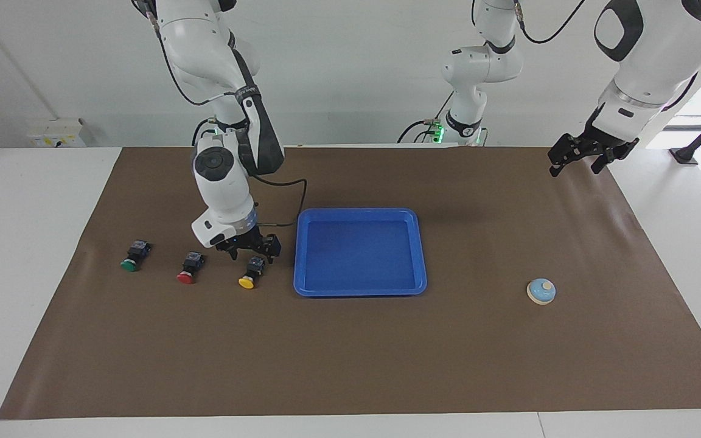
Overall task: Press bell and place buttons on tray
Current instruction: 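Reach the right gripper to the yellow-capped button, then grasp the yellow-capped button with the right gripper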
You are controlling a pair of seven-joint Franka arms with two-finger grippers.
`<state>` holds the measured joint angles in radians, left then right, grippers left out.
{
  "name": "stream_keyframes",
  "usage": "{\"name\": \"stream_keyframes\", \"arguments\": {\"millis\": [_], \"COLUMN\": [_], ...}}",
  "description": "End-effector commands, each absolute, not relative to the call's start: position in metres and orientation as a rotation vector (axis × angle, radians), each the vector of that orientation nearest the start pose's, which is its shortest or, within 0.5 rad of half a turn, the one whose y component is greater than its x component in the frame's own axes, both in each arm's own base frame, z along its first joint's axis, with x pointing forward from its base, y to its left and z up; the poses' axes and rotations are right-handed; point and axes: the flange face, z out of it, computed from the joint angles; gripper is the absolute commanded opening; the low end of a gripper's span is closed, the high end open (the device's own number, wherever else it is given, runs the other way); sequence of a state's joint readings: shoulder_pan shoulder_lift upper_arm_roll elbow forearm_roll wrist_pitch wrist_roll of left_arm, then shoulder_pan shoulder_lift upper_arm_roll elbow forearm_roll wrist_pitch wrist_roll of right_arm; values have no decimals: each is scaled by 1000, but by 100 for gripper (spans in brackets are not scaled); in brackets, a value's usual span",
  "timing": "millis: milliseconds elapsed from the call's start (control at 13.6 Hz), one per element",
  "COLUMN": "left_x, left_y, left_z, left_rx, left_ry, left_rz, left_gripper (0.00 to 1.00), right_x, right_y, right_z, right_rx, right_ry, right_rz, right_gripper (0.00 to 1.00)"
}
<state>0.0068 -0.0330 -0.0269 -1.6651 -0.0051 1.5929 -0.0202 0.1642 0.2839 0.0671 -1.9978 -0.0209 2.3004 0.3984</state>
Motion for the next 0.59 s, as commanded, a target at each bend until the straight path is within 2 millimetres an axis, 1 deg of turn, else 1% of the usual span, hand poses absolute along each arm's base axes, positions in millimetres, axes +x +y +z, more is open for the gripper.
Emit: {"name": "stream_keyframes", "arguments": {"millis": [0,73,147,220,293,367,440,514], "left_x": [543,543,543,542,542,541,541,541], "left_y": [-18,-18,-20,-20,-22,-22,-22,-22], "left_z": [603,602,602,602,602,601,601,600], "left_rx": [-3133,-3133,-3133,-3133,-3132,-3131,-3130,-3132], "left_ry": [12,14,31,65,129,173,183,183], "left_rz": [98,101,101,101,103,108,108,111], "left_gripper": [100,100,100,100,100,100,100,100], "right_x": [588,590,587,586,584,583,584,584], "right_y": [136,136,136,136,134,133,130,131], "right_z": [311,306,300,296,291,289,290,290], "right_rx": [-3116,-3110,-3113,-3110,-3108,-3106,-3105,-3105], "right_ry": [279,295,299,298,298,304,309,314], "right_rz": [-53,-68,-58,-69,-82,-84,-87,-84], "right_gripper": [100,100,99,92,82,68,49,14]}}
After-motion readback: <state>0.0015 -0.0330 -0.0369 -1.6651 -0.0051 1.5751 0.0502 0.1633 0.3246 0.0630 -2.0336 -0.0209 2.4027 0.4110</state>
